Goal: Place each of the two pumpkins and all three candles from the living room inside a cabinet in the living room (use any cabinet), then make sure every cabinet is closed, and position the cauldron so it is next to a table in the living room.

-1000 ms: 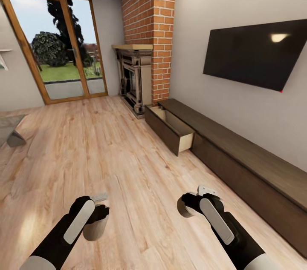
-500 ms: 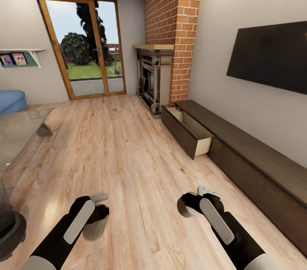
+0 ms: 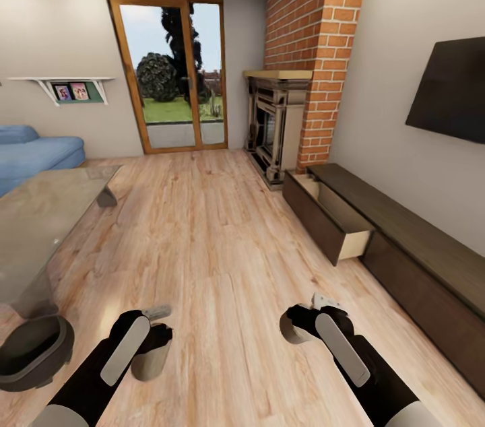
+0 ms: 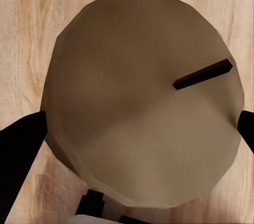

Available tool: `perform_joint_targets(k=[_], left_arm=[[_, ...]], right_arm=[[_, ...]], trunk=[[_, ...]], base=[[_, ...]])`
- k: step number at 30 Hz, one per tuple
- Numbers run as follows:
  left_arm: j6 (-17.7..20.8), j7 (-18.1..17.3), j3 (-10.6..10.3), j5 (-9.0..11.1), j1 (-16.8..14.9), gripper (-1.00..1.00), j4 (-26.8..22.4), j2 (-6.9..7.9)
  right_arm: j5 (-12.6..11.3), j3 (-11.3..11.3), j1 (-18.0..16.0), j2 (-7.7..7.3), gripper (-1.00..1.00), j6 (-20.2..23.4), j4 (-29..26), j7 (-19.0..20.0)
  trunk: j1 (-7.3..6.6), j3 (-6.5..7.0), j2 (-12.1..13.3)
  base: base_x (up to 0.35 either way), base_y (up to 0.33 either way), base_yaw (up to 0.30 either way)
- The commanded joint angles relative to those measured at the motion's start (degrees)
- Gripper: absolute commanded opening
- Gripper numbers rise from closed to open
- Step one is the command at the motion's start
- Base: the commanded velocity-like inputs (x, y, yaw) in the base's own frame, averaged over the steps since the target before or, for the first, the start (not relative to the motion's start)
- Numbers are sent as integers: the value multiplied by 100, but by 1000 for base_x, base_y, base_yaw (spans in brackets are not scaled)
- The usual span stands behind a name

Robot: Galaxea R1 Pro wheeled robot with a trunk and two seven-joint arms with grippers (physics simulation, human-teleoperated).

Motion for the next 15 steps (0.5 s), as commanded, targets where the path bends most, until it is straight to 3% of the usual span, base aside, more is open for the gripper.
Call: perform_joint_targets(k=[1, 6, 15], left_arm=[[2, 62, -20, 47, -7, -100, -4, 5], [2, 62, -20, 40, -7, -100, -4, 4], [2, 62, -20, 39, -7, -100, -4, 5]], right_arm=[[-39, 14, -5, -7, -100, 1, -11, -52], [-39, 14, -5, -7, -100, 5, -11, -52], [-39, 14, -5, -7, -100, 6, -19, -52]], trunk=[[2, -6, -3], [2, -6, -3], [2, -6, -3]], base=[[238, 0, 281], [300, 0, 228], [329, 0, 20]])
